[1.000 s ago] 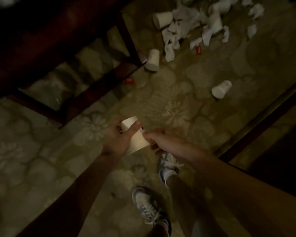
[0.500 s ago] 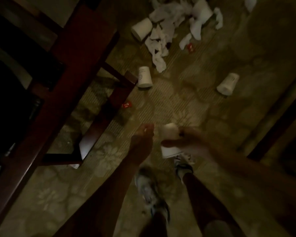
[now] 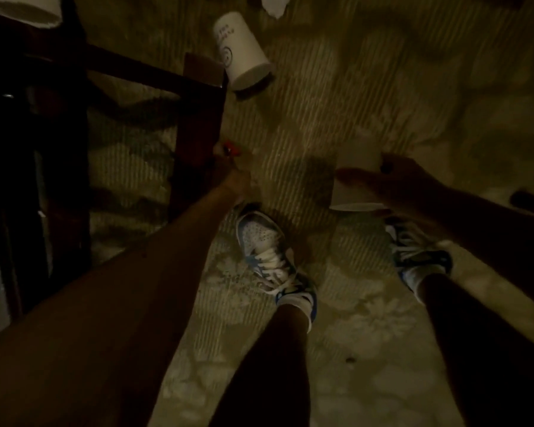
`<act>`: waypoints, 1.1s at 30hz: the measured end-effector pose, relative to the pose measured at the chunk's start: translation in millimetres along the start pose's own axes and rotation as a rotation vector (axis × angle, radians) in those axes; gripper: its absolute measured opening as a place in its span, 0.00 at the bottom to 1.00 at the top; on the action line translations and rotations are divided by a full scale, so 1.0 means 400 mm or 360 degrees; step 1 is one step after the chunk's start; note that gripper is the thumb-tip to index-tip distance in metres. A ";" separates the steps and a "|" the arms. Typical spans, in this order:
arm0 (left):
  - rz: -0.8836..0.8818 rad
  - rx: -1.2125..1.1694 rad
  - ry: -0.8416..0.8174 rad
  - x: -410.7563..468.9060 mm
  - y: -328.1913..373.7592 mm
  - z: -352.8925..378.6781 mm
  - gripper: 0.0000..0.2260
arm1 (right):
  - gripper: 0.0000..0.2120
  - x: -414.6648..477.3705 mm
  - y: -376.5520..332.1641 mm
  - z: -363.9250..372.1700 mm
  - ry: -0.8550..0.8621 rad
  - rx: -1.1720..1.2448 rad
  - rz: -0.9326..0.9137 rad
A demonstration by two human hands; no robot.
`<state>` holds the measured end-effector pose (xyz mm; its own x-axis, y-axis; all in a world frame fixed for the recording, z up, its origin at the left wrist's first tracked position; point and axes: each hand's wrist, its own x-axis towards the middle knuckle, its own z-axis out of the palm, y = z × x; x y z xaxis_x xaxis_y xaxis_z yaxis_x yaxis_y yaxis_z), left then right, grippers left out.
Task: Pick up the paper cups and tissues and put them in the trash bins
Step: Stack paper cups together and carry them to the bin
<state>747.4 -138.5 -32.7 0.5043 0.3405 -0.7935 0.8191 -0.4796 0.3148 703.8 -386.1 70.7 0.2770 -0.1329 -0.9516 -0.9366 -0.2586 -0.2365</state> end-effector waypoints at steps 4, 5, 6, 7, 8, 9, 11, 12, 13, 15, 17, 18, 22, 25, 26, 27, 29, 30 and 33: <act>0.0101 0.0248 0.0063 0.051 -0.031 0.031 0.27 | 0.39 0.053 0.027 0.043 0.0081 0.0133 0.0008; 0.0141 0.0226 0.0108 0.054 -0.036 0.035 0.24 | 0.40 0.062 0.030 0.050 0.0080 0.0179 0.0031; 0.0175 0.0269 0.0112 0.056 -0.034 0.039 0.19 | 0.41 0.064 0.029 0.057 0.0066 0.0206 0.0043; 0.0233 0.0398 0.0058 0.041 -0.026 0.043 0.15 | 0.41 0.063 0.026 0.060 0.0052 0.0220 0.0054; 0.0258 0.0453 -0.0035 0.033 -0.020 0.041 0.13 | 0.40 0.059 0.017 0.059 0.0046 0.0224 0.0071; 0.0235 0.0459 -0.0129 0.013 -0.011 0.047 0.14 | 0.36 0.051 0.006 0.053 0.0032 0.0248 0.0095; 0.0205 0.0295 -0.0228 -0.057 0.024 0.052 0.14 | 0.24 0.025 -0.023 0.030 -0.0013 0.0392 0.0141; 0.0183 0.0187 -0.0300 -0.090 0.043 0.062 0.14 | 0.19 0.007 -0.041 0.013 -0.0056 0.0497 0.0156; 0.0146 0.0106 -0.0395 -0.125 0.070 0.070 0.12 | 0.16 -0.012 -0.062 -0.007 -0.0114 0.0605 0.0160; 0.0070 -0.0059 -0.0558 -0.198 0.137 0.080 0.06 | 0.18 -0.054 -0.113 -0.048 -0.0245 0.0806 0.0148; 0.0064 -0.0204 -0.0644 -0.262 0.204 0.071 0.08 | 0.25 -0.095 -0.166 -0.080 -0.0362 0.1016 0.0100; 0.0111 -0.0260 -0.0715 -0.289 0.235 0.060 0.10 | 0.26 -0.115 -0.192 -0.095 -0.0422 0.1146 0.0047; 0.0195 -0.0320 -0.0862 -0.368 0.367 -0.004 0.06 | 0.21 -0.188 -0.284 -0.145 -0.0510 0.1408 -0.0072; 0.0098 -0.0355 -0.0929 -0.364 0.438 -0.061 0.08 | 0.23 -0.211 -0.336 -0.161 -0.0457 0.1550 -0.0098; 0.0075 -0.0380 -0.0920 -0.359 0.455 -0.076 0.08 | 0.22 -0.214 -0.353 -0.162 -0.0445 0.1627 -0.0102; 0.0040 -0.0439 -0.0846 -0.354 0.465 -0.088 0.08 | 0.20 -0.209 -0.368 -0.159 -0.0418 0.1655 -0.0095; -0.0098 -0.0622 -0.0586 -0.327 0.470 -0.099 0.07 | 0.14 -0.184 -0.386 -0.154 -0.0342 0.1568 -0.0050; -0.0168 -0.0680 -0.0466 -0.309 0.469 -0.100 0.06 | 0.12 -0.172 -0.398 -0.153 -0.0309 0.1507 -0.0006; -0.0245 -0.0707 -0.0160 -0.256 0.464 -0.081 0.08 | 0.18 -0.111 -0.410 -0.166 -0.0317 0.1440 0.0076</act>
<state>856.9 -236.1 123.8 0.3571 0.2901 -0.8878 0.9307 -0.0306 0.3644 859.2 -401.2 164.7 0.2701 0.0642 -0.9607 -0.7802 0.5992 -0.1793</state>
